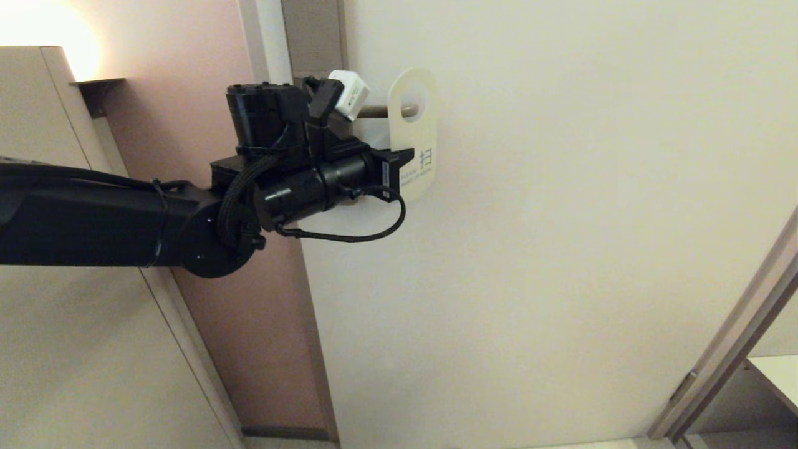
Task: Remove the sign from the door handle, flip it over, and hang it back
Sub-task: Take down the sign, then hand it to the other hand
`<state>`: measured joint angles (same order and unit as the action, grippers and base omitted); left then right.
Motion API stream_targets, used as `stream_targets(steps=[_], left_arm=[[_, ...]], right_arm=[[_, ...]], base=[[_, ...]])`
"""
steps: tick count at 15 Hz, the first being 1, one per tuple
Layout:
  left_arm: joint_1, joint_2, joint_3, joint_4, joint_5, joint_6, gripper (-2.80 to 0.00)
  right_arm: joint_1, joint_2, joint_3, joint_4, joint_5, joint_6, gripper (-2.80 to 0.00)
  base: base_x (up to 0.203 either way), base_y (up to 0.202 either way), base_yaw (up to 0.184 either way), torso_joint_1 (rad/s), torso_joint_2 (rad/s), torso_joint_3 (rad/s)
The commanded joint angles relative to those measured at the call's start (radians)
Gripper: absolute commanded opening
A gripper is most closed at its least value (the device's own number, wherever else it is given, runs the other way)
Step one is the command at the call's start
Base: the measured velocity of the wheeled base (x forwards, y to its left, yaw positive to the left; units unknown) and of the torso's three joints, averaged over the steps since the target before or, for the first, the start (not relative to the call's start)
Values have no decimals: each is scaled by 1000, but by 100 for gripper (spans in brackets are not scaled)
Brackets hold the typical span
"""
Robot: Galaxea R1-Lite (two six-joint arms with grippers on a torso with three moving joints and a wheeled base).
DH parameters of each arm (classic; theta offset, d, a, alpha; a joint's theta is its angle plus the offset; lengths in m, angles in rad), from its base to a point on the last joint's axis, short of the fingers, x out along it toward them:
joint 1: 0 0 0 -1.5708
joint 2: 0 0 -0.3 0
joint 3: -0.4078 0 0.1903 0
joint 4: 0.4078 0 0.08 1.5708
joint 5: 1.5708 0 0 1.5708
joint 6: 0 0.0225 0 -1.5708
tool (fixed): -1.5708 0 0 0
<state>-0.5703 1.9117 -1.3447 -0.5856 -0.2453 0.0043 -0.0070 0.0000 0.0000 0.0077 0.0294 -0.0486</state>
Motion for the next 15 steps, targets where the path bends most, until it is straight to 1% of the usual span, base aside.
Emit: stream_targets(steps=[1,7,11,13,15], left_arm=[[-20,1,0,-3,0,-1,-280],[-66,-9,2,-3,3,-1,-280],[-94,-53,13,13,3,-1,-280],[-116,-88,40,22,3,0,-280],[-149,-139,102,25,2,0,-280]], right_arm=[[-1,0,0,0,1,-1,-280],[-1,0,0,0,1,-1,-280],[-1,0,0,0,1,-1,-280],[-1,0,0,0,1,-2,-280],[0,0,0,0,1,-2,-280]], base=[[0,0,0,0,0,0],[0,0,0,0,0,0],[0,0,0,0,0,0],[0,0,0,0,0,0],[0,0,0,0,0,0]])
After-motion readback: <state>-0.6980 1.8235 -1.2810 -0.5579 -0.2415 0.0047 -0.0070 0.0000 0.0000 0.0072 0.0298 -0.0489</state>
